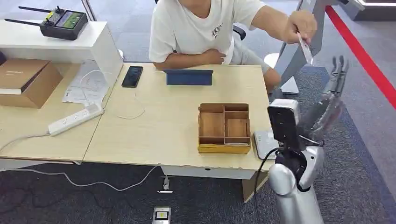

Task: Pass the card to the sensor for recognition and then transmit it.

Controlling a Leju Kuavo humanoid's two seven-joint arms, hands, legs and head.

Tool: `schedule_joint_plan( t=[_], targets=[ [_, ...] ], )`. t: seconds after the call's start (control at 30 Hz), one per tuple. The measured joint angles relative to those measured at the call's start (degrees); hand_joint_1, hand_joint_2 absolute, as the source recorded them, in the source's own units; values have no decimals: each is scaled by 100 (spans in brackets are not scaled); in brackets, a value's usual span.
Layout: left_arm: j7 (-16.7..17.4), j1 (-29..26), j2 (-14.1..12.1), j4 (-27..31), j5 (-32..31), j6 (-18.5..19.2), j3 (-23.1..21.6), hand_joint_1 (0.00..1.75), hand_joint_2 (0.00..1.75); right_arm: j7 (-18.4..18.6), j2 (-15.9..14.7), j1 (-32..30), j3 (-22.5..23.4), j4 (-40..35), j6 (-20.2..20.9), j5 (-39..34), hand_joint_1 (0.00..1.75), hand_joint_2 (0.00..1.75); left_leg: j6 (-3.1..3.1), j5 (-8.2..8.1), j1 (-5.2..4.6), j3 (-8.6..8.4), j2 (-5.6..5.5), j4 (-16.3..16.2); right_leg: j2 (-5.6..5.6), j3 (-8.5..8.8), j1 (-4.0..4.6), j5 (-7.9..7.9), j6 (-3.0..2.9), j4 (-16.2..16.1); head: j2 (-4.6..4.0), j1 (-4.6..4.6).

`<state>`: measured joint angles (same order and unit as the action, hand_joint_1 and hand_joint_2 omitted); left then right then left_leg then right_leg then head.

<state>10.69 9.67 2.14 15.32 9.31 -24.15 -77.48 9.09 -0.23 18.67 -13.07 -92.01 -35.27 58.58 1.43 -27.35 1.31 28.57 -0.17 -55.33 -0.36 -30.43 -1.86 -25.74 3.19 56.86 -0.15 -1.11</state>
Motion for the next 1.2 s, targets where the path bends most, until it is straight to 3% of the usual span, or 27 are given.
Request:
schedule_joint_plan(
  t=[0.1, 0.37, 0.73, 1.0, 1.03, 1.07, 1.13, 1.17, 1.2],
  targets=[
    [2, 20, -15, 0, -33, 18, 0, 0, 0, 289, -207, 425, -444, 297, 214, 256, 0, 175, 0, 0, 1, 0, -2, 0, 0, -3, 1, 0, 0, 3, 0, 4],
    [-9, 40, -44, 2, -92, 53, 0, 0, 0, 503, -620, 1432, -1689, 1384, 323, 428, 0, 175, 1, 1, 1, 2, -2, 0, -1, -5, 1, -1, 0, 2, 0, -2],
    [-15, 32, -77, 7, -127, 37, 0, 0, 0, 544, -803, 2093, -2572, 2274, 272, 258, 0, 175, 1, 0, 1, 0, -1, -2, 1, -8, 1, -1, 0, 2, 0, 0],
    [-50, -5, -92, 9, -75, -24, 2, 0, 0, 518, -816, 2314, -2959, 2657, 132, 153, 0, 175, 1, 0, 1, 0, -1, -2, 1, -8, 1, -1, 0, 2, 0, 0],
    [-50, -10, -96, 9, -72, -35, 2, 0, 0, 518, -814, 2330, -2994, 2694, 124, 149, 17, 175, 1, 0, 1, 1, -1, -2, 1, -8, 1, -1, 0, 2, 0, 2],
    [-50, -15, -99, 9, -72, -41, 4, 0, 0, 522, -816, 2351, -3023, 2725, 111, 144, 58, 175, 1, 0, 1, 1, -1, -2, 1, -8, 1, 0, 0, 2, 0, 0],
    [-52, -25, -101, 9, -72, -48, 4, 0, 0, 544, -816, 2402, -3084, 2788, 87, 144, 66, 175, 1, 0, 1, 0, -1, -2, 1, -8, 1, -1, 0, 2, 0, 0],
    [-52, -29, -101, 9, -72, -48, 6, 0, 0, 551, -816, 2425, -3110, 2814, 80, 144, 126, 175, 1, 0, 1, 0, -1, -2, 1, -8, 1, -1, 0, 2, 0, 0],
    [-50, -33, -101, 9, -72, -48, 6, 0, 0, 564, -816, 2440, -3132, 2838, 78, 135, 126, 175, 1, 0, 1, 0, -1, -2, 1, -8, 1, -1, 0, 2, 0, 0]
  ],
)
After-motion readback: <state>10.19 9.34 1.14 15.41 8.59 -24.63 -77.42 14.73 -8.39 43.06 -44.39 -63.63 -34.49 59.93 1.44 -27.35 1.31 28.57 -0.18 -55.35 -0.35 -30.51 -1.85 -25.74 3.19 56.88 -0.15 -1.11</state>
